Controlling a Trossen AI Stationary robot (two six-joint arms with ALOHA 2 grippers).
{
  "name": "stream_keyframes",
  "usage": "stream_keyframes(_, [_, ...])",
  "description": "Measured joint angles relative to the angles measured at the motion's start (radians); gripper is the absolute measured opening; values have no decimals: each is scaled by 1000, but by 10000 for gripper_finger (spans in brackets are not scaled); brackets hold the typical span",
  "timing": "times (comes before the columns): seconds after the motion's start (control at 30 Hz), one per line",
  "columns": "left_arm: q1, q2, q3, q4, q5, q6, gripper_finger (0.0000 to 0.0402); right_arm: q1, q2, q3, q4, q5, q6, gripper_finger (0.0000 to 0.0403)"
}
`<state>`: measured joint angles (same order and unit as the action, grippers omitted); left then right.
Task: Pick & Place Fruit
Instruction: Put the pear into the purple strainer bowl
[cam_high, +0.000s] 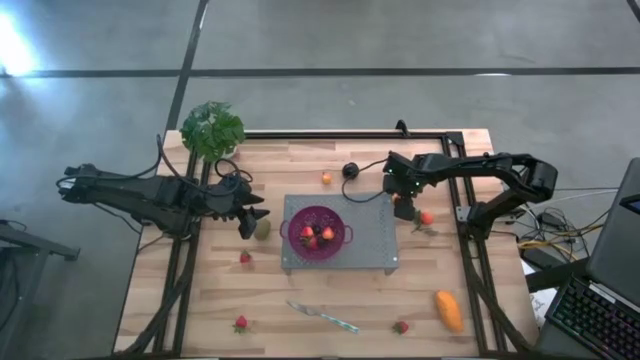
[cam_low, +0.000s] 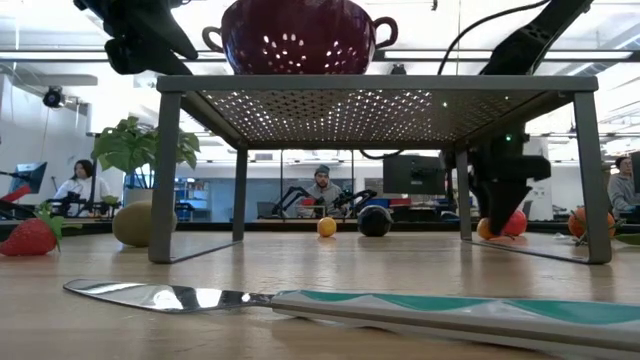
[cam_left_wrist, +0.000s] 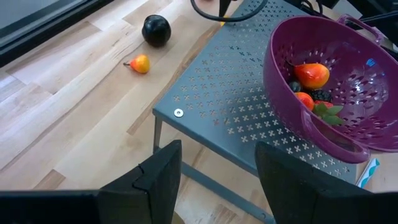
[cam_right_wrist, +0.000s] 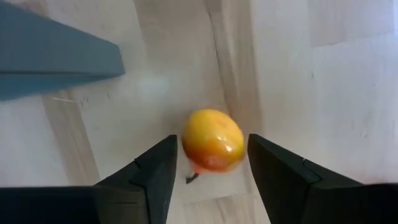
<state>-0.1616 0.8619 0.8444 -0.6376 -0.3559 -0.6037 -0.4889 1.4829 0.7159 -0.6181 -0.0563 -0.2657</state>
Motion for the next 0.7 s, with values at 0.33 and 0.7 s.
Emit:
stream_keyframes(0.33, [0,0,0,0,0,-1,208,0,7,0,27,-3,1,194])
stream_keyframes(0.7, [0,0,0,0,3,-2,208,0,7,0,30,-28,3,139])
